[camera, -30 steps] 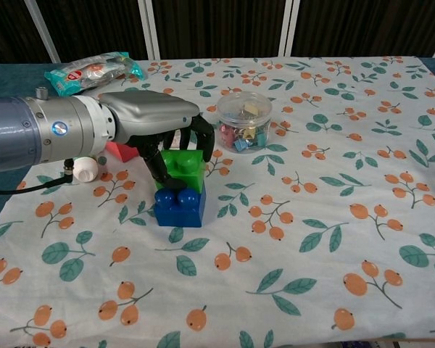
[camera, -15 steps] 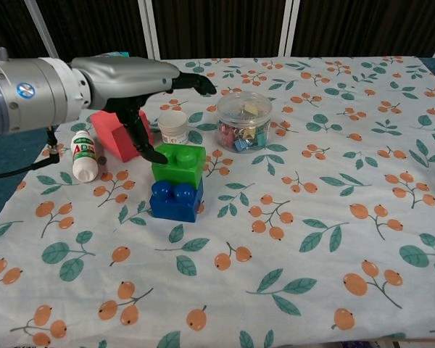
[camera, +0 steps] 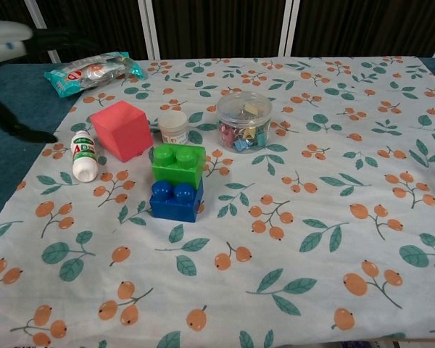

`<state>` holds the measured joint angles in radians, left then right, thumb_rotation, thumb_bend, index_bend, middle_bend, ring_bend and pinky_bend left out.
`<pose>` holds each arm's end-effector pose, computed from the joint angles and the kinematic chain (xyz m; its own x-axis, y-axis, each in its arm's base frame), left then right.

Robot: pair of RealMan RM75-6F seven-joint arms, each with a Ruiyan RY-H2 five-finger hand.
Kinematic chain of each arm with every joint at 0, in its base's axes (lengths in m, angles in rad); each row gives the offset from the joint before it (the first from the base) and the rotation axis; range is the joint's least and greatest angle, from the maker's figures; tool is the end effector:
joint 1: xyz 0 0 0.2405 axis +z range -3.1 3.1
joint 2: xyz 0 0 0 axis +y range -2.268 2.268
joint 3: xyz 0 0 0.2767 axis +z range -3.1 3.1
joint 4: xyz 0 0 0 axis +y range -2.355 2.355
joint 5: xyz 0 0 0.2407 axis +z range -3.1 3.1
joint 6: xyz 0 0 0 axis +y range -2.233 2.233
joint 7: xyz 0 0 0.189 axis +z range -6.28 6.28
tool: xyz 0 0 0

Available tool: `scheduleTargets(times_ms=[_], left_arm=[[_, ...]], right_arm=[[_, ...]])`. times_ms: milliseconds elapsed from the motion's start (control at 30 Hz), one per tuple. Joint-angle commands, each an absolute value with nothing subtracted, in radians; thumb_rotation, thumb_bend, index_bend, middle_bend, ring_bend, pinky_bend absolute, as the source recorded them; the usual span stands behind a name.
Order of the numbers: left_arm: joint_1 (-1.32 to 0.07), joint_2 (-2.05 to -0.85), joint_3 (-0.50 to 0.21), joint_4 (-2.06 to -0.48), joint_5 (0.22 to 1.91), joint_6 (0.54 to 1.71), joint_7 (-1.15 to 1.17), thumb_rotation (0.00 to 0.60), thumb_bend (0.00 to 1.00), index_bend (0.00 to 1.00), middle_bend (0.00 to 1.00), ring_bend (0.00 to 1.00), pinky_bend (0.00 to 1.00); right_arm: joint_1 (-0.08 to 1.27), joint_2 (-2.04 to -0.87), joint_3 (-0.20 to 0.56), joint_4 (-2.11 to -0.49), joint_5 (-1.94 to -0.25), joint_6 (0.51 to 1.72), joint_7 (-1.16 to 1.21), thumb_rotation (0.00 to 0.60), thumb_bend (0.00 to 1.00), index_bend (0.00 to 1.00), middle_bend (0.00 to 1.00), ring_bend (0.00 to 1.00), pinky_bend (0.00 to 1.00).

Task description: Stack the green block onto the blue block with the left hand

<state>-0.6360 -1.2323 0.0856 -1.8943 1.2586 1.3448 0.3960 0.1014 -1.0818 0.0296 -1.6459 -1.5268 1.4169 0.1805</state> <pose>-0.1734 0.3147 0.0371 0.4817 0.1356 0.8658 0.8341 -0.3741 -0.4054 -0.3361 -0.2297 0.1319 0.2329 -0.0913 0.9682 -0.9724 -0.0353 0.2306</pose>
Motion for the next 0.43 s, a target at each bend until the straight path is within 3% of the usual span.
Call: scheduleTargets(times_ms=[33, 200, 433], left_arm=[[-0.468, -1.189, 0.193, -1.811, 1.383, 1.503, 0.289, 0.6, 0.11, 0.0, 0.0, 0.0, 0.02], [-0.356, -1.188, 0.226, -1.718, 1.427, 1.581, 0.198, 0.6, 0.09, 0.0, 0.0, 0.0, 0.0], [-0.271, -1.209, 0.19, -1.625, 1.428, 1.623, 0.11, 0.6, 0.09, 0.0, 0.0, 0.0, 0.0]], right_arm=[[0.1, -1.083, 0.029, -1.645, -1.529, 1.42, 0.175, 0.6, 0.1, 0.0, 0.0, 0.0, 0.21], [0.099, -1.085, 0.028, -1.641, -1.536, 1.426, 0.162, 0.6, 0.1, 0.0, 0.0, 0.0, 0.21], [0.098, -1.088, 0.028, -1.636, -1.541, 1.432, 0.158, 0.6, 0.1, 0.0, 0.0, 0.0, 0.21]])
